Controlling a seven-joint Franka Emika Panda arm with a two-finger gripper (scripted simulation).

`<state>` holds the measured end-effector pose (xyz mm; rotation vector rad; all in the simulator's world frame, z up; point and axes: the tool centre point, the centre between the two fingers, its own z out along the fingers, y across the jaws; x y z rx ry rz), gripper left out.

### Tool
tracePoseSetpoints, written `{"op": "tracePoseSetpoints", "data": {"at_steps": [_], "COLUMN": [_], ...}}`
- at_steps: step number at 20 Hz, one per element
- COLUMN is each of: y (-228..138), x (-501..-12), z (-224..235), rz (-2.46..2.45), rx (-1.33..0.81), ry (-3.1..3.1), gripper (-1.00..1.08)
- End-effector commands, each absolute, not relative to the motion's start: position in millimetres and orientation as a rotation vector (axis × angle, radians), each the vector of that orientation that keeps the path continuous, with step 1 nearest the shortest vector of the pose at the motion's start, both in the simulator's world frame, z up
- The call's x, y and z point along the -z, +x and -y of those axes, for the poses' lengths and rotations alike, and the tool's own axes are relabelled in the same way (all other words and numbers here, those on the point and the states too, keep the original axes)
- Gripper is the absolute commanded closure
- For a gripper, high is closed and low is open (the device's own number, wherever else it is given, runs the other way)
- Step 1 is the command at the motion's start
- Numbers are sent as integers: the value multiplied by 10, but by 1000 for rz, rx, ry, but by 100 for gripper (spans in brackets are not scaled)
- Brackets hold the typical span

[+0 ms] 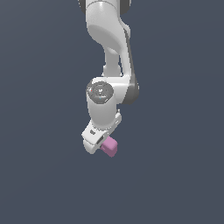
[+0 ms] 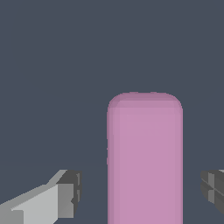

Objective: Pick up the object and move it to a goal position.

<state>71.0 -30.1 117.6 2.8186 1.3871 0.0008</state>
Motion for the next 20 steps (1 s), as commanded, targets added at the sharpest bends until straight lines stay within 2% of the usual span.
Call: {"op": "tracePoseSetpoints", "data": {"at_steps": [1, 9, 10, 20], "y": [704, 718, 718, 716], "x": [-1047, -957, -957, -955], "z": [300, 303, 303, 302], "rz": [-1389, -1390, -1390, -1390], "rx": [0, 0, 0, 1], "ry": [2818, 2818, 2818, 2818], "gripper": [-92, -92, 108, 108]}}
